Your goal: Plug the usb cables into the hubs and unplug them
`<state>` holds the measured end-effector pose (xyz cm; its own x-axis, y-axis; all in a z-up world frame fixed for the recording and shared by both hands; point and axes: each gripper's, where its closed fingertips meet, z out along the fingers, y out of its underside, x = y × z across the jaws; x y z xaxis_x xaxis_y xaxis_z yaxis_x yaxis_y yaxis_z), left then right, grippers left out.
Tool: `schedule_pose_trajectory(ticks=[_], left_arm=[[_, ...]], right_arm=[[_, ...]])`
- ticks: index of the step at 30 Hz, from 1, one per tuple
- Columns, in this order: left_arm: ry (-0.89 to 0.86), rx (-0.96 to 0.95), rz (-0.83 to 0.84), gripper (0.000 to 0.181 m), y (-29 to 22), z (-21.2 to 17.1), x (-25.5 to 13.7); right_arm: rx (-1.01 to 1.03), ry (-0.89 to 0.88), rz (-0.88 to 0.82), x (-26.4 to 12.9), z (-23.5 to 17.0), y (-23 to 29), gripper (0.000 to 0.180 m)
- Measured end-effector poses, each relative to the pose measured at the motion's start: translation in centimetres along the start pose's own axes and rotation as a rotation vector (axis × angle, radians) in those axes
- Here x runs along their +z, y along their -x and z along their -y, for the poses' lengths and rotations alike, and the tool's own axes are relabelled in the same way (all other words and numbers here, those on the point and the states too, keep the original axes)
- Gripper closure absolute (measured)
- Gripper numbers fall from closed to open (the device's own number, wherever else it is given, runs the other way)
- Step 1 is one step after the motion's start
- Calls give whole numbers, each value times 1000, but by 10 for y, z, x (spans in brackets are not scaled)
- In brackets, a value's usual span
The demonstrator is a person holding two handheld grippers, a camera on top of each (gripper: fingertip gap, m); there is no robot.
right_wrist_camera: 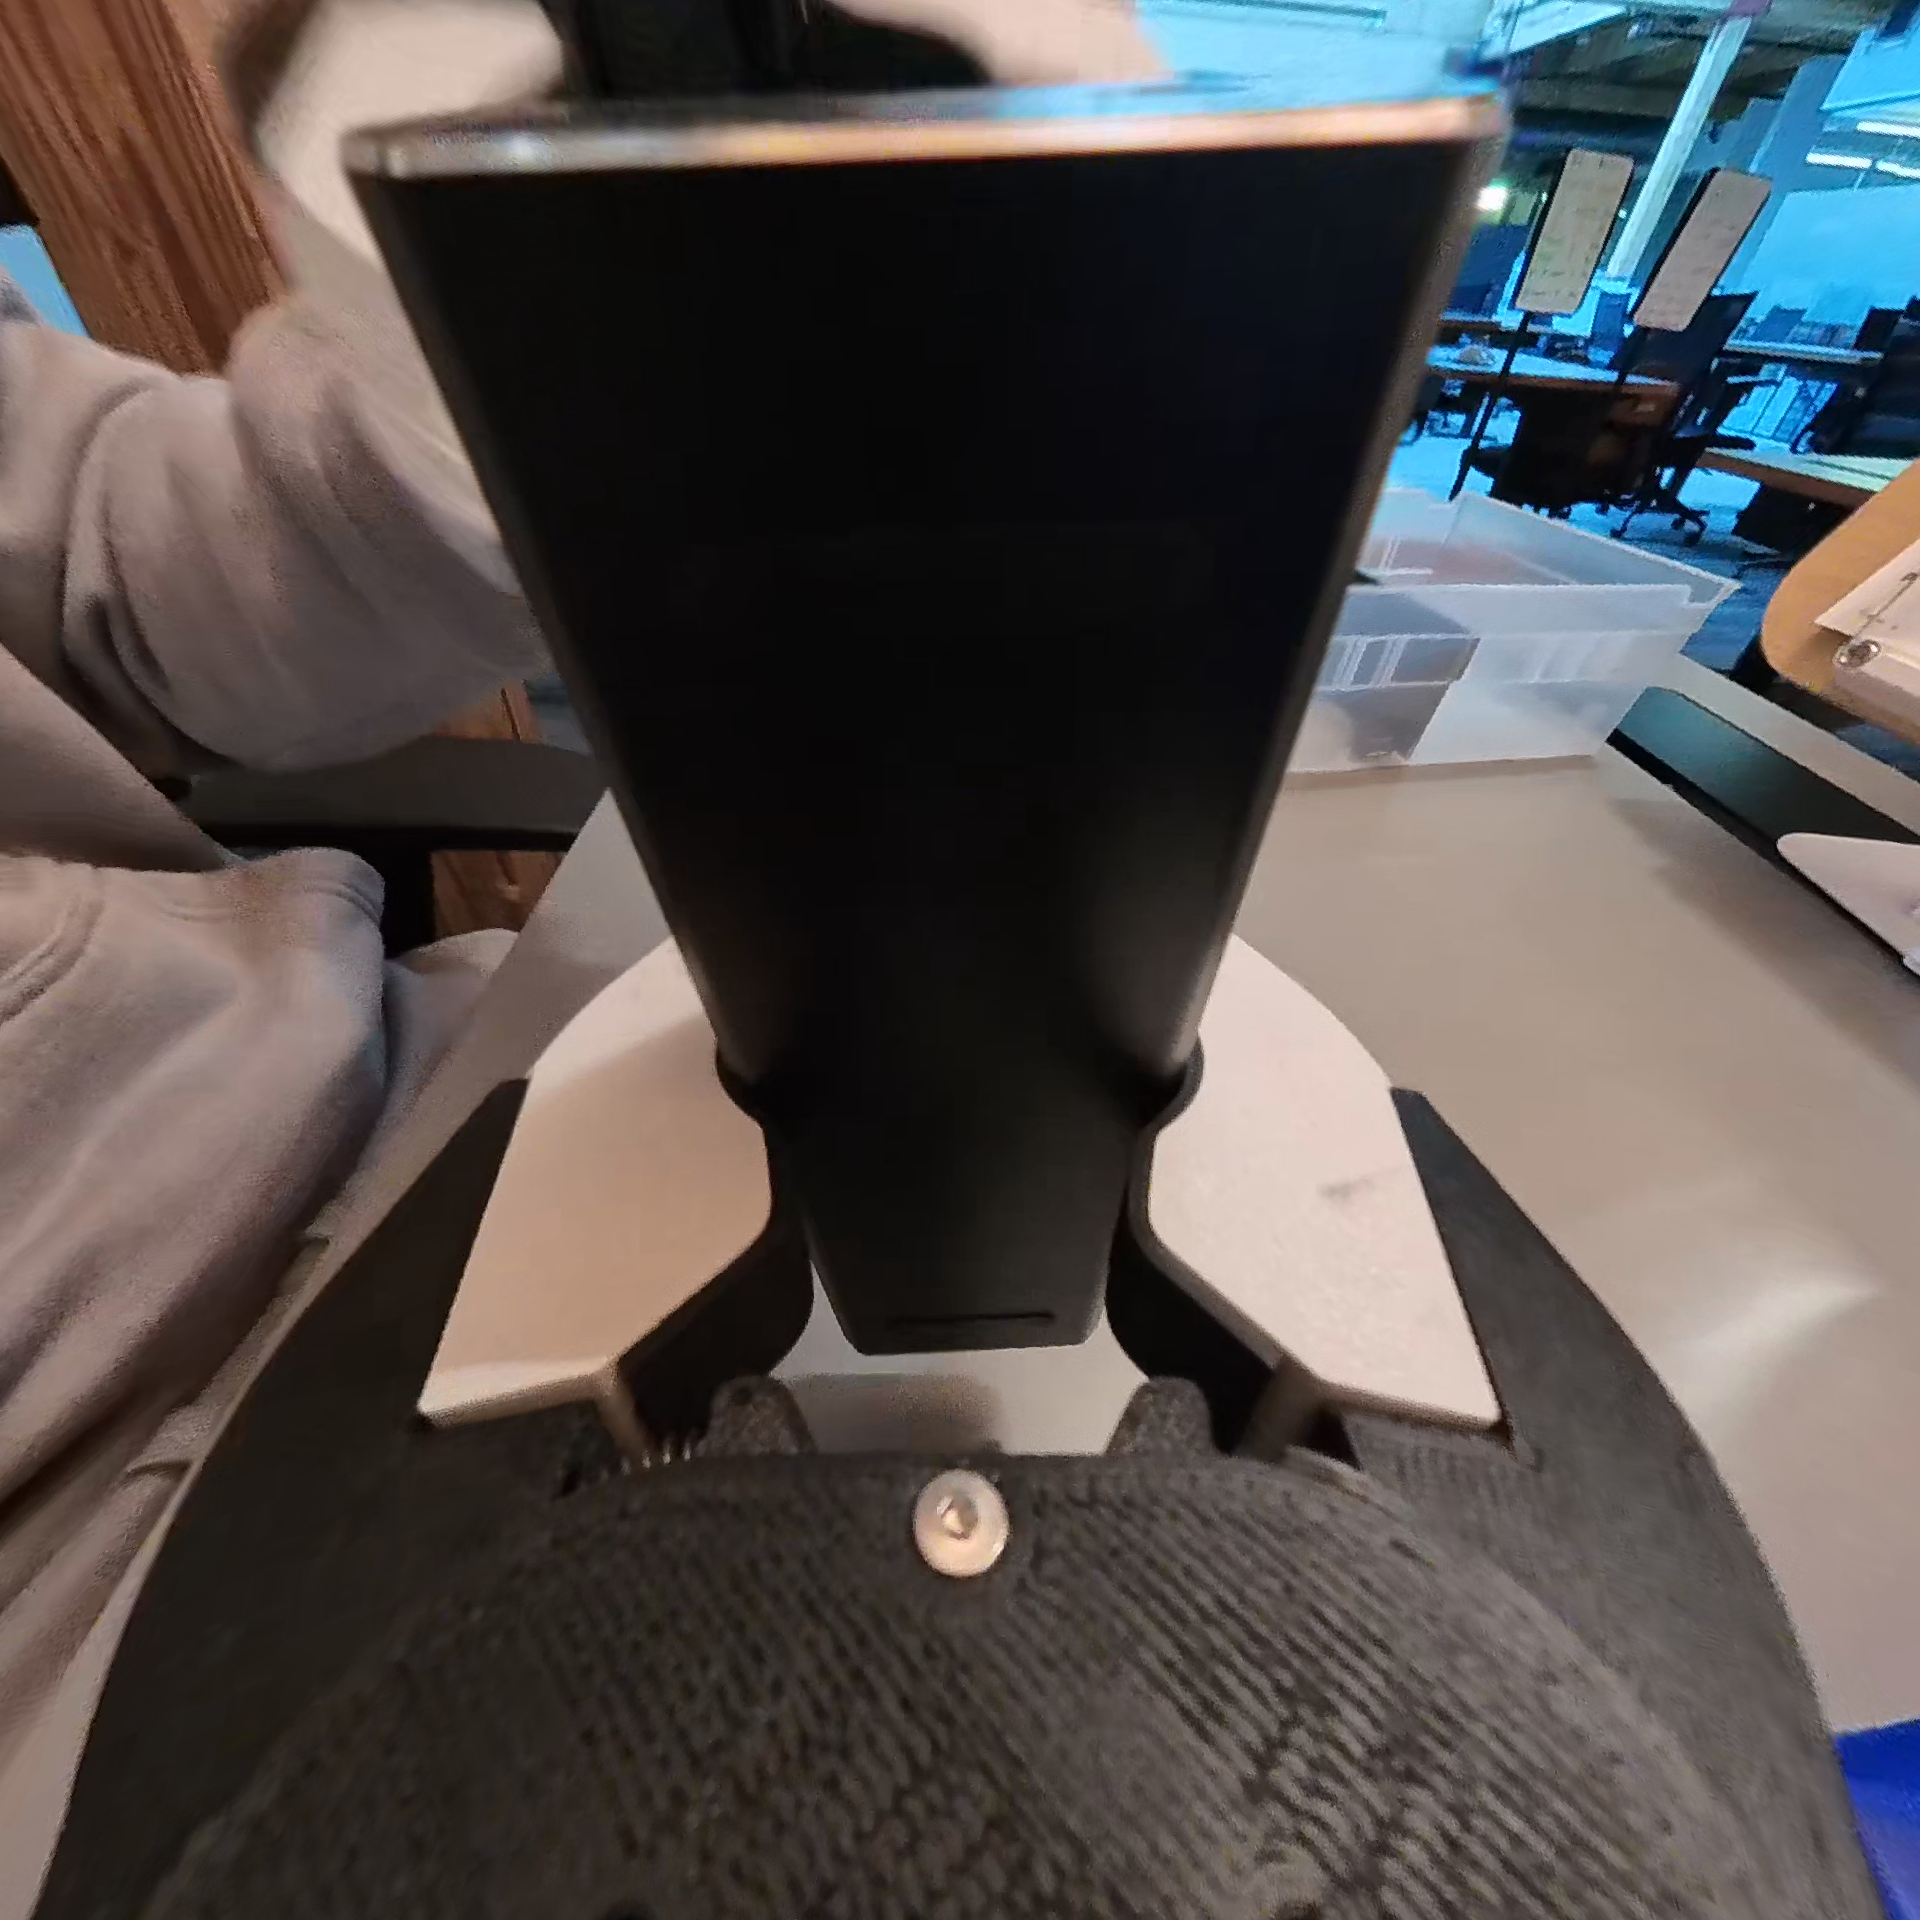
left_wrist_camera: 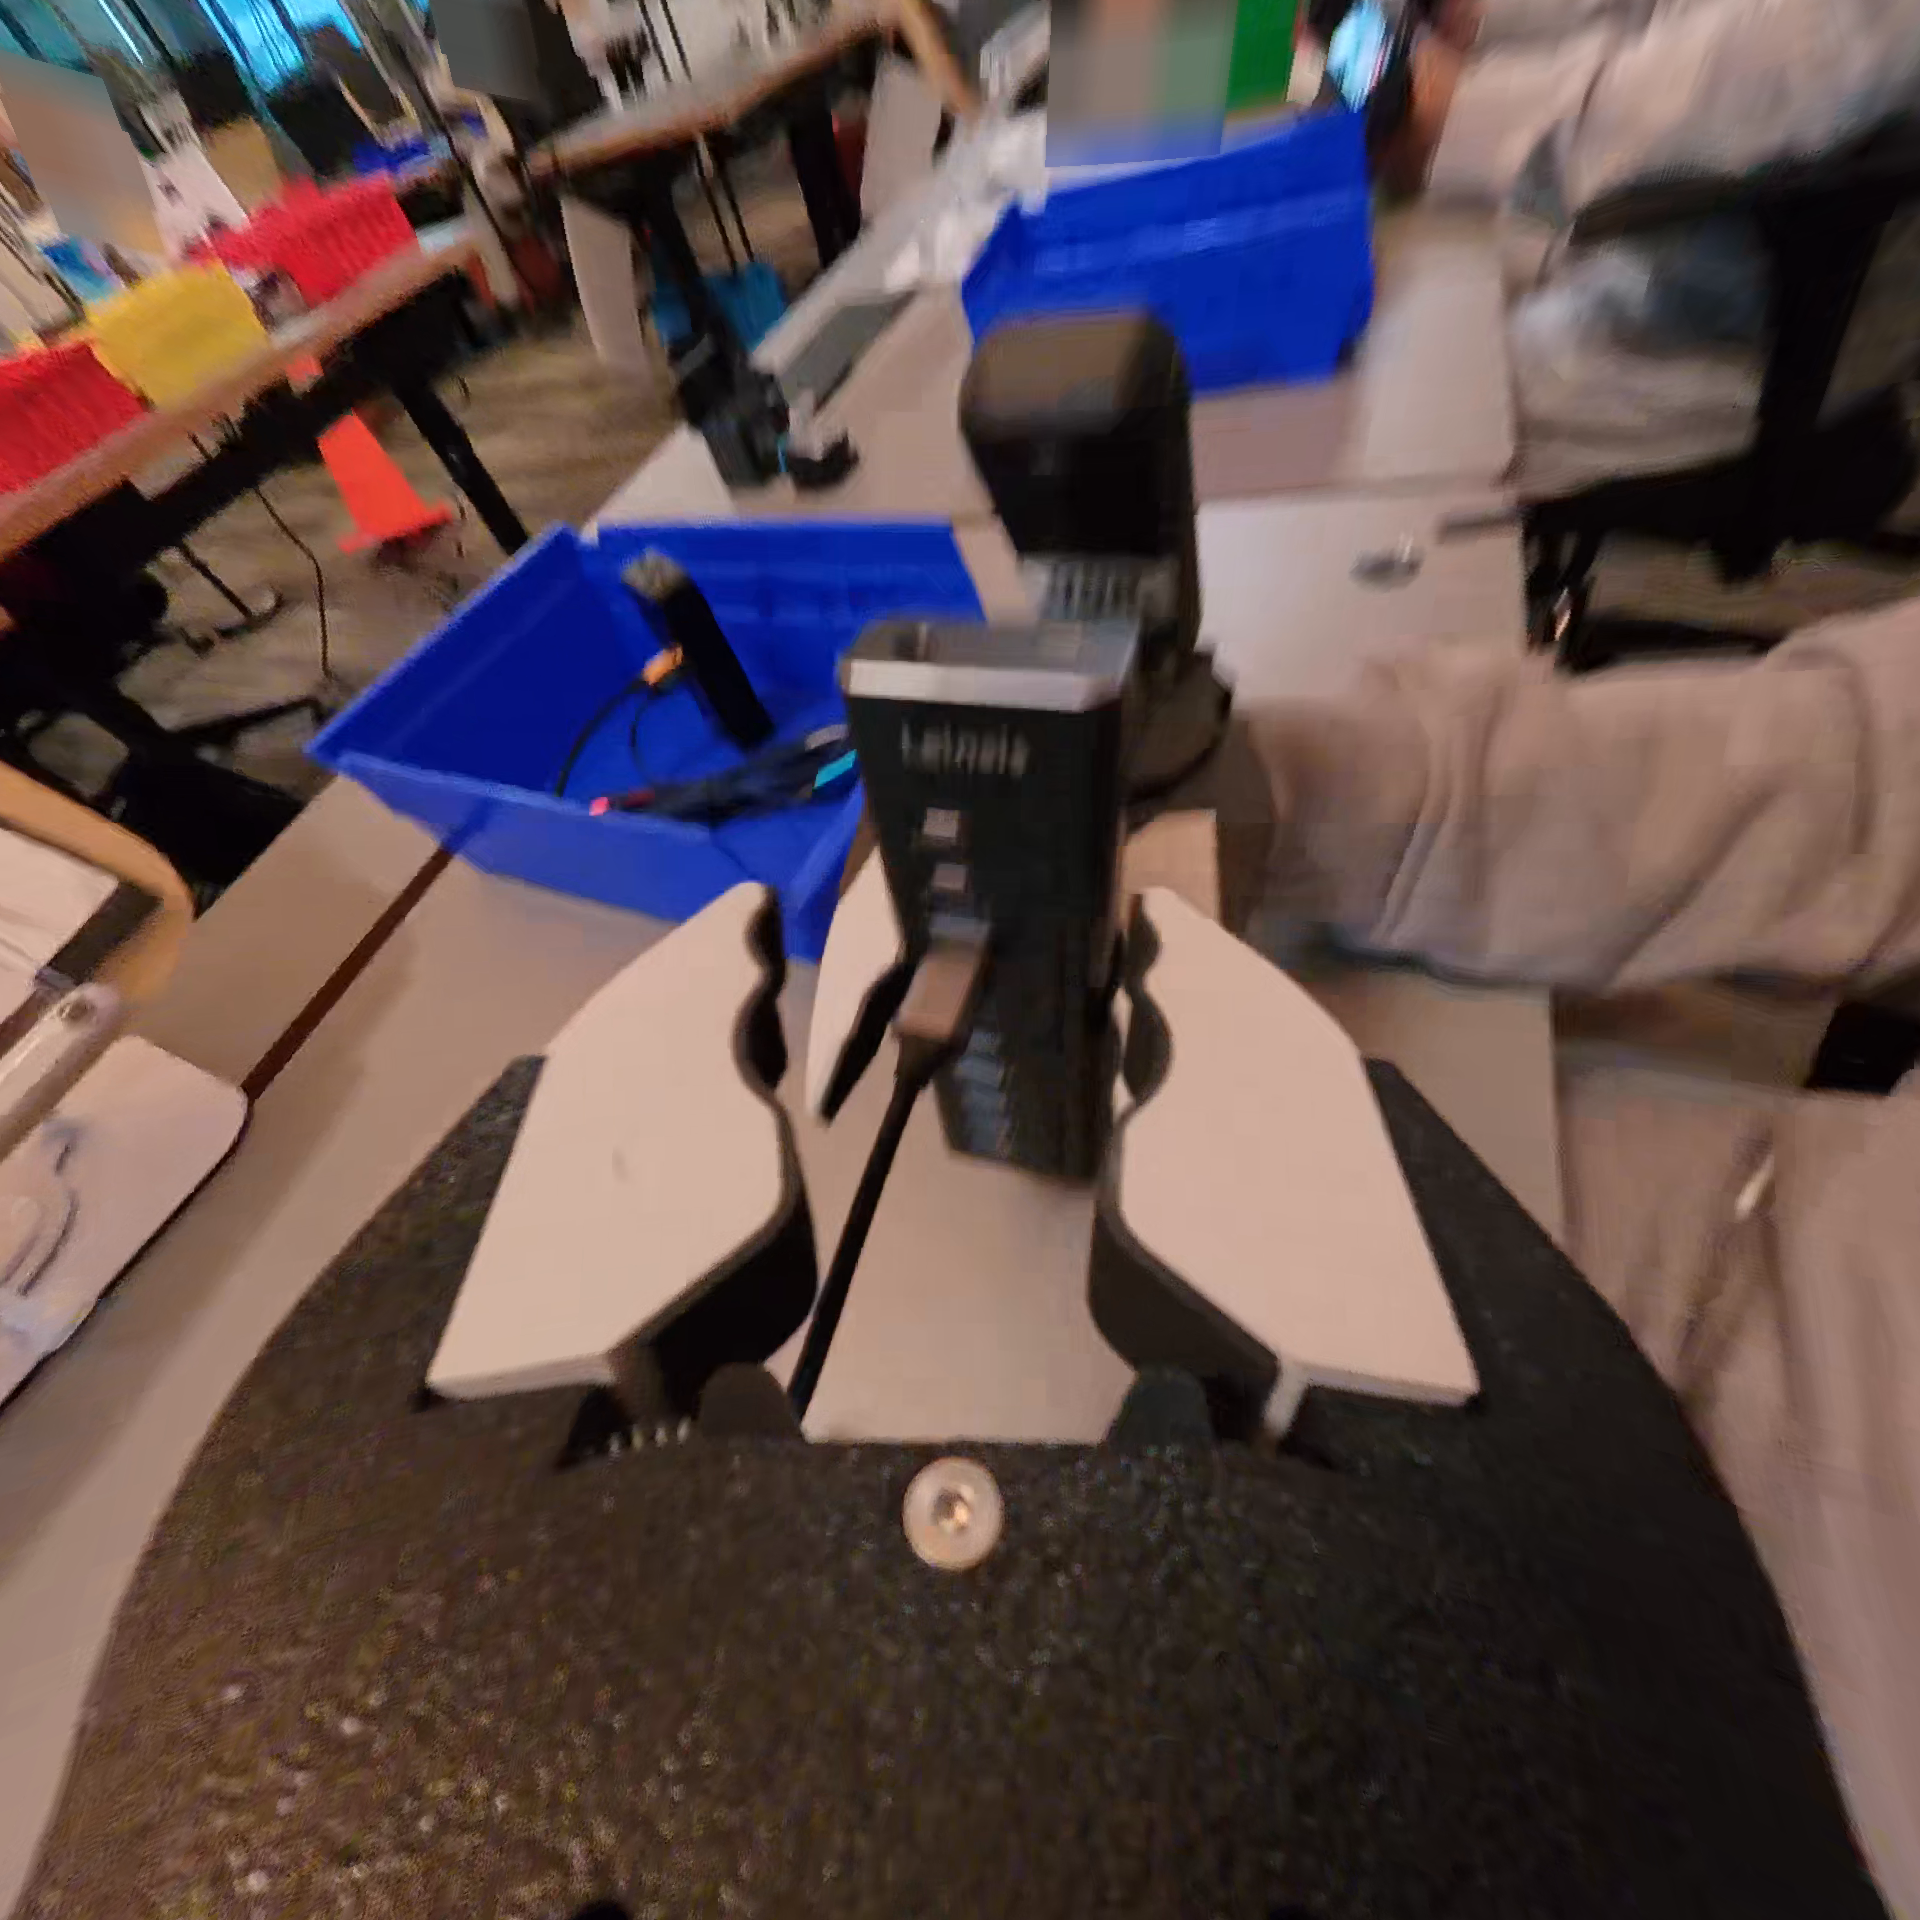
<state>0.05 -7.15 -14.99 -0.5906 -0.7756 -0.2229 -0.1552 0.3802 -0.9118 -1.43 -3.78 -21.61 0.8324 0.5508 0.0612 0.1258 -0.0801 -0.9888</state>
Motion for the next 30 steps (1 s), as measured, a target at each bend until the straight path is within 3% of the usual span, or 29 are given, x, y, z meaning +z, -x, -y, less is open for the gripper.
schedule_pose_trajectory(ticks=[4,5,7,16,18,22,30], left_arm=[[29,-52,-3,84,-10,19,19],[58,-41,-4,88,-12,18,23],[77,13,23,119,-11,20,28],[11,6,-29,121,4,28,15],[50,27,-40,121,2,23,18],[88,69,-36,121,0,15,24],[107,106,-130,121,-5,10,19]], right_arm=[[-14,51,18,10,-4,7,107],[-18,58,27,12,-5,9,107],[-23,58,43,14,-5,13,107],[101,-117,-10,11,24,1,105],[114,-172,-30,9,34,-2,98],[94,-90,-94,15,25,-7,90],[23,10,-71,27,13,2,107]])
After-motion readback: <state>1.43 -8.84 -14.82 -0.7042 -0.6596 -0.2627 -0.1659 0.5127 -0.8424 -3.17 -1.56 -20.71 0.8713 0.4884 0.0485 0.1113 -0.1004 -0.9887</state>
